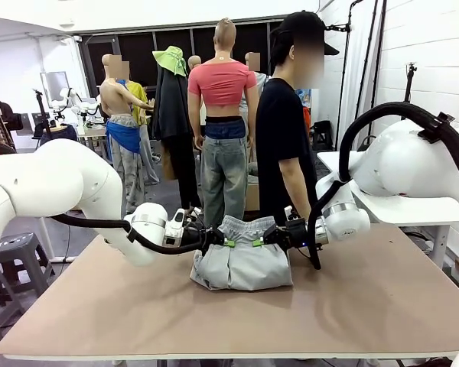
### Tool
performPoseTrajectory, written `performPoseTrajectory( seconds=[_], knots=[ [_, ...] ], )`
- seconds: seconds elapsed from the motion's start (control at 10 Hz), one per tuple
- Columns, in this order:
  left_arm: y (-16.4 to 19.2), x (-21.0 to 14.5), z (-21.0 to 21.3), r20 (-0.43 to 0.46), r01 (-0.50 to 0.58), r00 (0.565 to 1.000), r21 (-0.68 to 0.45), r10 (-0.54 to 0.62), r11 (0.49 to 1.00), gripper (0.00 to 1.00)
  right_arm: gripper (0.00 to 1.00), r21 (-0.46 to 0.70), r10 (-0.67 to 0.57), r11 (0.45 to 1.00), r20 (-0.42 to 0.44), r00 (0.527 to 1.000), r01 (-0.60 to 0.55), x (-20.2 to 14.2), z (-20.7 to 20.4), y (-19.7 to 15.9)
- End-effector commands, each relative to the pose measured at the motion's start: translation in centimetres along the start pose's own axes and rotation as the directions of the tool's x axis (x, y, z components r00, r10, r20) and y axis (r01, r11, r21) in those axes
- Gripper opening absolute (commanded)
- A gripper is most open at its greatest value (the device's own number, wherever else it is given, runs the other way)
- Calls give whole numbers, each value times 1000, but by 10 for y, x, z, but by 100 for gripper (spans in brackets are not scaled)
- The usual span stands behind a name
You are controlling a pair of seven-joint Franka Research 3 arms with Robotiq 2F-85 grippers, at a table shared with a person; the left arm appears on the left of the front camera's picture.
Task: Fold the training pants.
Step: Fold the Training pants in half.
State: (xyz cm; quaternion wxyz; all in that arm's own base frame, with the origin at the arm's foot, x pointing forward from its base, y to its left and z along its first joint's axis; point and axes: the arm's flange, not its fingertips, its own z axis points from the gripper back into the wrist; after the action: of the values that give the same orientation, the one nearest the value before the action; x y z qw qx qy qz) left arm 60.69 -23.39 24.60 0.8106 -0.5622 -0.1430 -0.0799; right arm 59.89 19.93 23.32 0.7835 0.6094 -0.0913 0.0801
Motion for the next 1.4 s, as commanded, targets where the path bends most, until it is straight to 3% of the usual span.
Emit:
performPoseTrajectory(
  seconds=[0.0,0.2,0.3,0.7,0.8,1.3],
  knots=[
    [11,22,1,11,-66,998,65,66,996,0,0,-44,-50,998,18,999,51,16,0,-9],
    [19,28,0,23,-95,995,87,93,992,0,0,-62,-87,994,22,996,88,18,1,-15],
    [20,28,0,24,-103,995,85,101,991,10,20,-79,-108,991,18,994,109,18,1,-19],
    [15,21,16,49,-103,994,78,100,992,90,99,-121,-117,985,36,992,121,19,18,-12],
    [12,21,23,65,-96,994,79,91,992,100,100,-131,-116,984,45,992,121,19,25,-9],
    [-9,9,90,211,-65,977,101,43,993,100,100,-249,-79,962,133,988,111,11,99,30]
  ],
)
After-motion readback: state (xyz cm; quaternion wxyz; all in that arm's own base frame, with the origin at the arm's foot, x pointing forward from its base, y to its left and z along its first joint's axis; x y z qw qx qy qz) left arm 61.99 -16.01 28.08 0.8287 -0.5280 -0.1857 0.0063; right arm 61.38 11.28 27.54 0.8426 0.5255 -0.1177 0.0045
